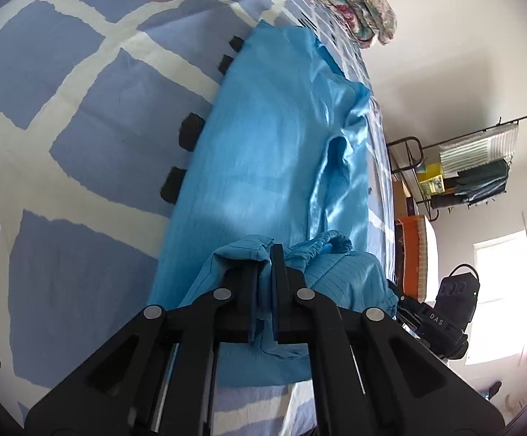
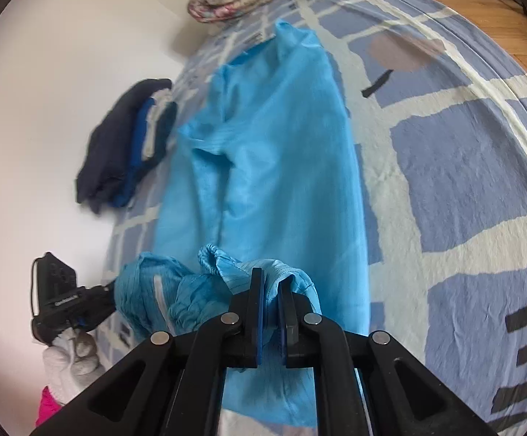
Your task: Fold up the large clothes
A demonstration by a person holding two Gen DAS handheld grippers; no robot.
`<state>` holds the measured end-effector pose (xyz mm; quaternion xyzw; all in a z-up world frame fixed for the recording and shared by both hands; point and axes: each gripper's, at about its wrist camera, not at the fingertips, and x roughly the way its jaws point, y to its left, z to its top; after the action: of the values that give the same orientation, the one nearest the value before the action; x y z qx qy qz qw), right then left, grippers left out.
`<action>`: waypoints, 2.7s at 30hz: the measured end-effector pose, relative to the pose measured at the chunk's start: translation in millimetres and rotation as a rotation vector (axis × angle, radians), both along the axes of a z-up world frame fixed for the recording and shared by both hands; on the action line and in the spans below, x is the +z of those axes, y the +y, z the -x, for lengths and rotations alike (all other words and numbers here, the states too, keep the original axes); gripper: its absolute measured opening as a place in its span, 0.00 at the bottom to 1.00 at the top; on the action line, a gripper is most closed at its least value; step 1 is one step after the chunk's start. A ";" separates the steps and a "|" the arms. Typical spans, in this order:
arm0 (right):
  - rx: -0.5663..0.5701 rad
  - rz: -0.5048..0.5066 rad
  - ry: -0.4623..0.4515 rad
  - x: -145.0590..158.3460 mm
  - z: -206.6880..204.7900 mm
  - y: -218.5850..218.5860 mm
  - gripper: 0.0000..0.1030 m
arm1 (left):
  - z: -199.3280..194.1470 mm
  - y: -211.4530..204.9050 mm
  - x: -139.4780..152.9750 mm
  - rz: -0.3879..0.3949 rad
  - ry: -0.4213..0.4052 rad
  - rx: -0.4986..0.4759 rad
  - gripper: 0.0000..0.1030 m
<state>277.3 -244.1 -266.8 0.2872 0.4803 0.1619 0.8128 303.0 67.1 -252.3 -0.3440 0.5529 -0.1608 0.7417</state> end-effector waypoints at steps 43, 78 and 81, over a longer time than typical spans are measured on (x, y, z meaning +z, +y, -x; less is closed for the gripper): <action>0.052 0.276 -0.142 8.2 38.1 13.5 0.36 | -39.1 26.2 33.6 -0.123 -0.099 -0.106 0.26; -0.072 0.444 -0.424 234.0 96.0 35.3 0.73 | -40.6 40.4 206.9 -0.227 -0.418 -0.154 0.30; -0.061 0.421 -0.400 218.4 51.4 17.3 0.72 | -73.8 30.7 200.7 -0.216 -0.402 -0.133 0.47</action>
<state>225.9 -226.8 -48.4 0.0887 0.3246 0.0874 0.9376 376.8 97.8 -51.6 -0.1862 0.4296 -0.2146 0.8572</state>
